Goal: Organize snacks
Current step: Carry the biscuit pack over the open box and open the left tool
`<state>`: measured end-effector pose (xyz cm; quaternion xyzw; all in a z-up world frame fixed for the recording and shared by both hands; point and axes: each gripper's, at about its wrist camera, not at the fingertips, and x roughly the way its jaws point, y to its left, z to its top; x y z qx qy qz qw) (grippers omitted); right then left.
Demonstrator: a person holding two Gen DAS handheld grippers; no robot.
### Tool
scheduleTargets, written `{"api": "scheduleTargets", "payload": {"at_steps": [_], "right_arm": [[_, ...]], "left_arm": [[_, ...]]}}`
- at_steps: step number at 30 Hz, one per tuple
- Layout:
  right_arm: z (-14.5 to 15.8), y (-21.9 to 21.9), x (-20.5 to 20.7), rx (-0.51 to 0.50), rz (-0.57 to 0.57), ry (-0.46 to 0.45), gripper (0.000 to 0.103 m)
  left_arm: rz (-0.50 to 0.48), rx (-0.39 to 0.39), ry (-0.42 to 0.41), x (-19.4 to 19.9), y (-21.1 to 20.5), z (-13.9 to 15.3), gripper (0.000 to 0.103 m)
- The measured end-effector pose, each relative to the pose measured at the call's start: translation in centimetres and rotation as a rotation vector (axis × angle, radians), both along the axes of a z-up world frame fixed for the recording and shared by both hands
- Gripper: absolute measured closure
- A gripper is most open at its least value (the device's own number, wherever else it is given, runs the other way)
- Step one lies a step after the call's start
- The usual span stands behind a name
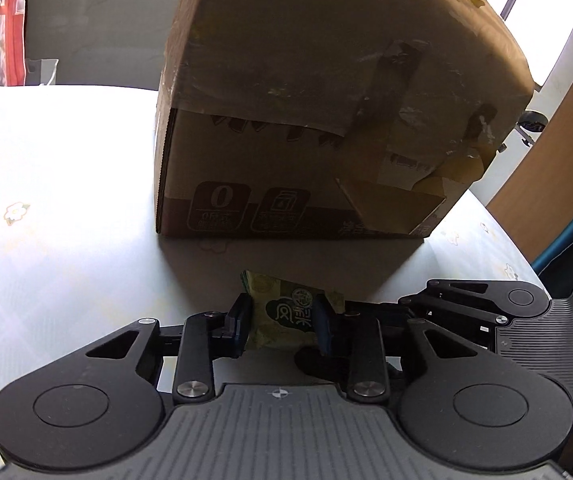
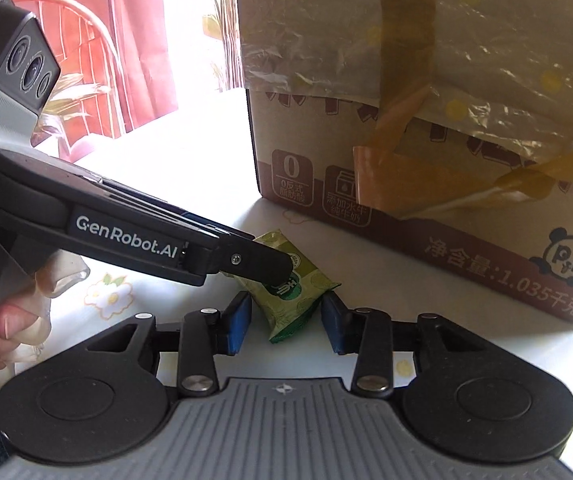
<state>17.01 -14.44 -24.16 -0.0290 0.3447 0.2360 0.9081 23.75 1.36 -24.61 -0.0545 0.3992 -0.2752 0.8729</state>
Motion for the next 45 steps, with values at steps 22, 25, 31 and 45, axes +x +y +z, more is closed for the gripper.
{"api": "scheduleTargets", "payload": {"at_steps": [22,25,31,45], "right_arm": [[16.2,-6.5,-1.7,0.052,-0.015,-0.331,0.062],[17.9,-7.0,0.4,0.032,0.000,-0.364,0.062],[18.5,-7.1,5.4,0.014,0.036,-0.383,0.062],[15.7,-5.6,10.8,0.005,-0.020,-0.223,0.061]], "left_arm": [[-0.018,-0.033,-0.334,-0.3,-7.1,17.9,0.068],[-0.003,-0.039,-0.330,2.1,-7.5,19.4,0.068],[0.035,0.000,-0.292,6.4,-8.2,19.7,0.067],[0.104,0.080,-0.229,9.2,-8.2,16.7,0.062]]}}
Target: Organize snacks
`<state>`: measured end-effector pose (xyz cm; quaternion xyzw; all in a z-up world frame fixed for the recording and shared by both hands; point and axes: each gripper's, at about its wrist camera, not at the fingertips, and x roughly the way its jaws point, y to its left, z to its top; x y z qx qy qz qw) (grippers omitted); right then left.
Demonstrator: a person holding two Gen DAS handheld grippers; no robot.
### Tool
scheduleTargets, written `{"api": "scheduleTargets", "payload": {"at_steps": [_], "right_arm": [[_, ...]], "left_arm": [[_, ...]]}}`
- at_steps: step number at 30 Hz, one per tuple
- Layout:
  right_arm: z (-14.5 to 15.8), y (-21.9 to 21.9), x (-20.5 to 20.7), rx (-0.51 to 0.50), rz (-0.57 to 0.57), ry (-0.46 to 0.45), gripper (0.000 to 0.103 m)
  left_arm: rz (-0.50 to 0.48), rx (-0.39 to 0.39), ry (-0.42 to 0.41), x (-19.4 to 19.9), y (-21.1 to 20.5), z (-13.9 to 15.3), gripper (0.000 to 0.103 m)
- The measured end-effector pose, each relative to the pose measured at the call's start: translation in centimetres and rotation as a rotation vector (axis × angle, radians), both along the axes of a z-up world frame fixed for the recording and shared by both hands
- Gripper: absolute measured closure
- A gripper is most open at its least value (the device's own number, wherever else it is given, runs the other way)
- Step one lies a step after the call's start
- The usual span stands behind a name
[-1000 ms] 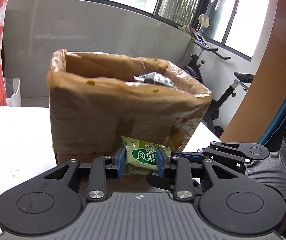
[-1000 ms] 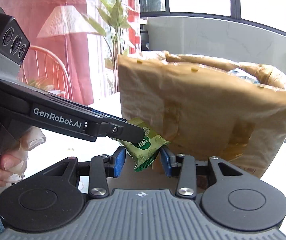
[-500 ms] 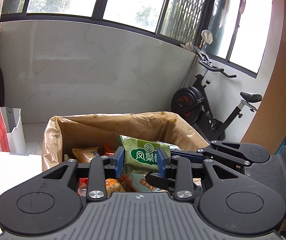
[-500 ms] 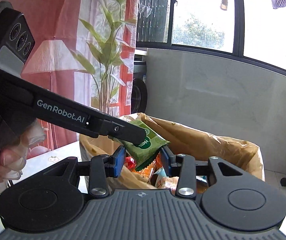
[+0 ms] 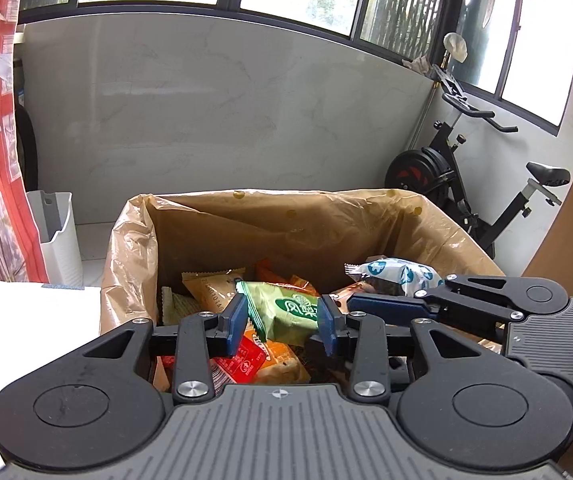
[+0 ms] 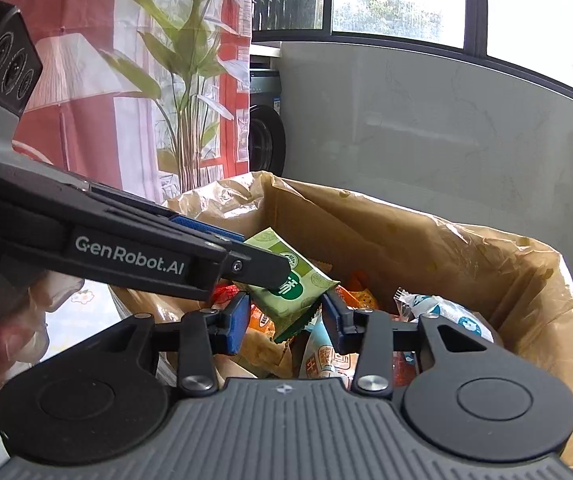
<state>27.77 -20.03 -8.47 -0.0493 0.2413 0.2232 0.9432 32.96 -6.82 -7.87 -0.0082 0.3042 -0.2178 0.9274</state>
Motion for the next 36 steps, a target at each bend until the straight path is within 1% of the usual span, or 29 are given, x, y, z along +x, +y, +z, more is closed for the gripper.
{"api": "scheduleTargets", "payload": {"at_steps": [1,2,5,6,7,9,11,12,13,14,16,17,19,25,27,32,36], "right_arm": [[0.1,-0.1,0.0,0.012,-0.015,-0.003,0.060],[0.2,-0.2,-0.1,0.022,-0.022,0.004,0.061],[0.4,-0.3,-0.6,0.007,-0.039,-0.004,0.061],[0.5,-0.3,-0.8,0.001,-0.042,-0.010,0.060],[0.7,-0.2,-0.8,-0.005,-0.047,-0.014,0.057],[0.9,-0.7,-1.3,-0.010,-0.073,-0.018,0.054],[1.2,-1.3,-1.6,-0.009,-0.104,-0.020,0.053],[1.3,-1.6,-1.9,-0.009,-0.117,-0.018,0.051],[1.5,-1.9,-2.1,-0.011,-0.134,-0.019,0.049],[1.6,-2.2,-2.4,-0.010,-0.148,-0.022,0.045],[1.8,-2.7,-2.9,-0.005,-0.171,-0.025,0.037],[2.0,-3.0,-3.3,0.001,-0.185,-0.026,0.035],[2.2,-3.5,-3.8,0.013,-0.205,-0.026,0.024],[3.3,-5.4,-5.9,0.096,-0.245,-0.004,0.011],[3.6,-5.9,-6.7,0.110,-0.263,-0.006,0.008],[4.3,-6.8,-8.9,0.120,-0.301,-0.010,0.008],[5.0,-7.0,-11.1,0.111,-0.330,-0.023,0.007]], "left_arm": [[0.007,-0.002,-0.003,-0.1,0.0,0.0,0.060],[0.020,0.001,-0.002,0.0,0.2,0.0,0.054],[0.038,0.010,-0.014,-0.4,0.6,0.2,0.046],[0.039,0.018,-0.017,-0.6,0.6,0.4,0.045],[0.044,0.029,-0.023,-0.9,0.7,0.5,0.042],[0.057,0.041,-0.034,-1.3,0.8,0.9,0.038],[0.069,0.042,-0.042,-1.8,1.0,1.3,0.035],[0.075,0.043,-0.045,-2.1,1.1,1.5,0.033],[0.082,0.045,-0.052,-2.3,1.2,1.7,0.028],[0.090,0.049,-0.059,-2.6,1.2,1.8,0.025],[0.108,0.059,-0.073,-3.1,1.2,2.1,0.021],[0.121,0.067,-0.082,-3.4,1.2,2.3,0.019],[0.142,0.081,-0.094,-4.0,1.3,2.7,0.017],[0.211,0.141,-0.147,-6.4,1.7,3.8,0.013],[0.231,0.160,-0.165,-7.3,1.8,4.2,0.011],[0.267,0.199,-0.209,-10.1,1.9,5.0,0.011],[0.302,0.294,-0.276,-12.7,1.0,5.7,0.010]]}}
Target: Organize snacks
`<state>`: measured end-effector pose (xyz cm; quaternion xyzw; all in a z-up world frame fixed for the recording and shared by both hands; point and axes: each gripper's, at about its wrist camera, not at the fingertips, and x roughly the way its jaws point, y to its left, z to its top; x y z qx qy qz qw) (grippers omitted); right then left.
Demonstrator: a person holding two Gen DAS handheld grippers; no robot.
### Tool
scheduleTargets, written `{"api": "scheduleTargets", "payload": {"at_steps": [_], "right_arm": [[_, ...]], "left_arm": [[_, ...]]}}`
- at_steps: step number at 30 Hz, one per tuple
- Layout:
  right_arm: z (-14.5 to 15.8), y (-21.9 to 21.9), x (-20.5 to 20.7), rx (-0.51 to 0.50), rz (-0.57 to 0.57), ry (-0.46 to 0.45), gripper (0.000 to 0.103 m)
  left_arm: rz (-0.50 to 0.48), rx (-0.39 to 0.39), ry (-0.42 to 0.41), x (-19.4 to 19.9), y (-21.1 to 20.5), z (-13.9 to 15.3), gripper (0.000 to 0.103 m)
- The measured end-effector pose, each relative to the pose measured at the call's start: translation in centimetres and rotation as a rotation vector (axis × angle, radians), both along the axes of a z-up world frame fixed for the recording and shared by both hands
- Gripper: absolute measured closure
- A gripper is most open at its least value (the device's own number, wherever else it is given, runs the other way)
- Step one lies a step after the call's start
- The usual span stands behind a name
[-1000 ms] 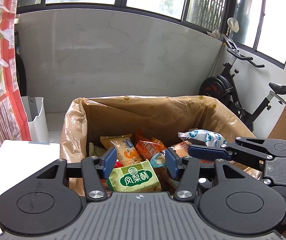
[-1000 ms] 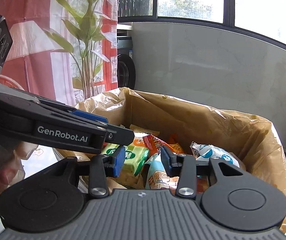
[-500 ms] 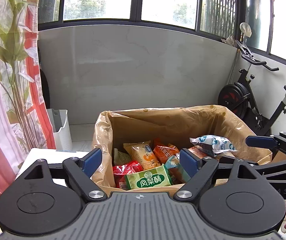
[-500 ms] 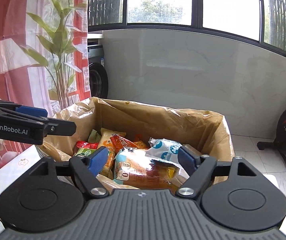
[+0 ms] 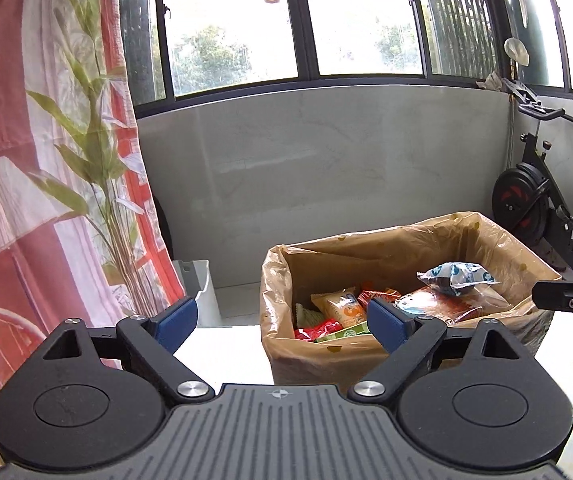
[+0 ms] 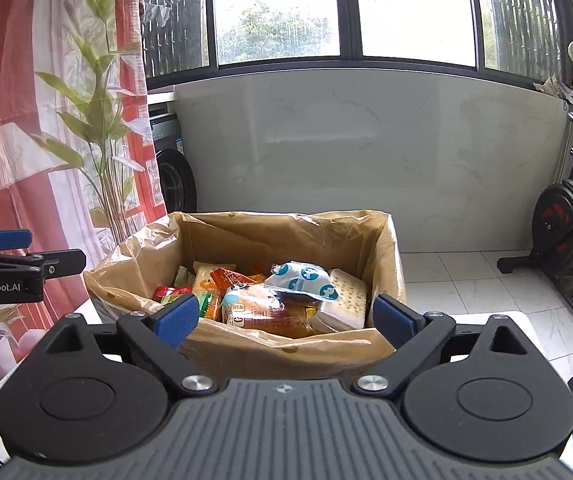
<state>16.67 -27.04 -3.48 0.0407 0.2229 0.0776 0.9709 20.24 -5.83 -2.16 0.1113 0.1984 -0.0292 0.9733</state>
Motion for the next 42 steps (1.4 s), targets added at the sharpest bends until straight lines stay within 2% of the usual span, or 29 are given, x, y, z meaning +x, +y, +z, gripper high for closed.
{"api": "scheduleTargets", "payload": {"at_steps": [3,10,13,22,28,42], "right_arm": [[0.8,0.0,-1.9,-0.009,-0.029,-0.011,0.005],[3.0,-0.3,-6.8,-0.010,-0.084,-0.007,0.002],[3.9,-0.1,-9.2,-0.020,-0.104,-0.022,0.002],[5.6,0.6,-15.2,0.054,-0.106,-0.089,0.000],[6.3,1.2,-17.1,0.068,-0.083,-0.112,0.000],[6.4,2.0,-17.5,0.039,-0.101,-0.119,0.000]], "left_arm": [[-0.018,0.009,-0.026,-2.2,-0.2,1.0,0.010],[-0.043,-0.049,-0.091,-8.4,-0.3,4.5,0.009],[-0.012,-0.035,-0.106,-11.2,-0.7,5.6,0.010],[0.039,-0.093,-0.182,-17.6,0.5,7.3,0.008],[0.056,-0.077,-0.230,-19.5,0.9,8.1,0.008],[0.065,-0.098,-0.214,-19.4,2.0,8.1,0.008]]}}
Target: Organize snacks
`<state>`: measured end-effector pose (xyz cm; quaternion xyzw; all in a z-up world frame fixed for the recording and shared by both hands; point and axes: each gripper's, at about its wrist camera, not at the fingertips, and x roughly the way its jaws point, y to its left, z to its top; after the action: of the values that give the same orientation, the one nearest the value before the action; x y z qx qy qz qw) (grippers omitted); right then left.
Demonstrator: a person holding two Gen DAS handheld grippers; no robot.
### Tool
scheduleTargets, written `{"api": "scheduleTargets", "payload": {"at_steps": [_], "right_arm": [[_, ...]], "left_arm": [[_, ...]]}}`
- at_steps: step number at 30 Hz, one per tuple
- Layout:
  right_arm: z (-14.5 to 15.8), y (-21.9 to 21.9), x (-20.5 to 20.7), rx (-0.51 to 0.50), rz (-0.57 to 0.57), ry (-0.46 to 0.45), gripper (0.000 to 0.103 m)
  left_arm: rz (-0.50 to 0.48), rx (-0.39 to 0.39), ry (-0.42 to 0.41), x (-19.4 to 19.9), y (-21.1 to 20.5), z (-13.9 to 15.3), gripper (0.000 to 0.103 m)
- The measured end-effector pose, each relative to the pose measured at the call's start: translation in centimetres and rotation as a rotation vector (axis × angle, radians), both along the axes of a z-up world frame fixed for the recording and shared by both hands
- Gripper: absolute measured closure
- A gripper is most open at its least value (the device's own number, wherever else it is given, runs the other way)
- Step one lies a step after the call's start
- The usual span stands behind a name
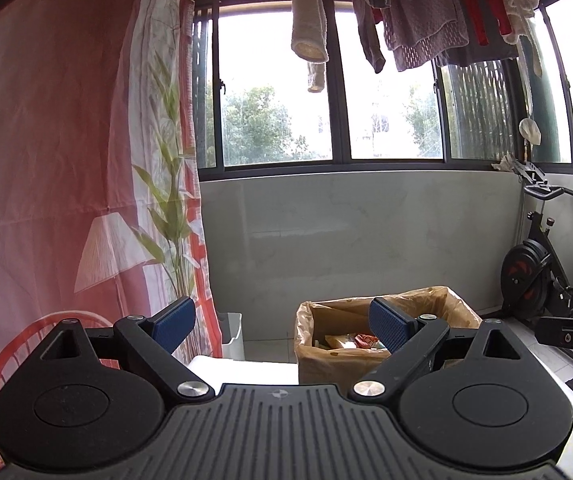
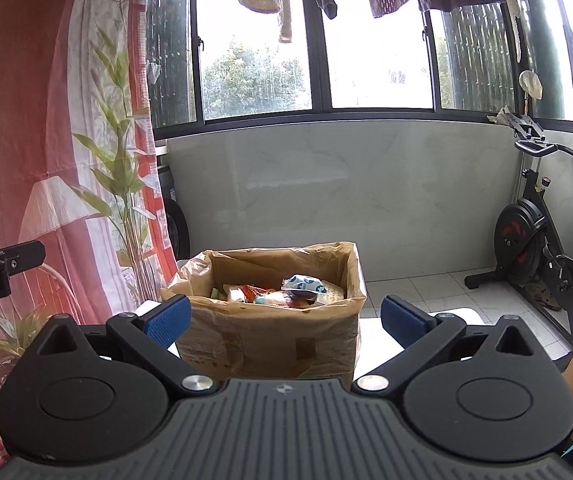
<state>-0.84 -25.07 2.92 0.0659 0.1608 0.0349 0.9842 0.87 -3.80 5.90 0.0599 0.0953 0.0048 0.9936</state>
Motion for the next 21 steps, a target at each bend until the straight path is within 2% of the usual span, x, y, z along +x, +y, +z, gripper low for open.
{"api": "scheduleTargets", "payload": {"at_steps": [21], "right_arm": [[-0.39,0.06,-0.06,0.005,0.005,0.006,0.000]], "left_arm": [[0.011,-0.019,0.015,0.47,0.72,-0.28,0.007]]}}
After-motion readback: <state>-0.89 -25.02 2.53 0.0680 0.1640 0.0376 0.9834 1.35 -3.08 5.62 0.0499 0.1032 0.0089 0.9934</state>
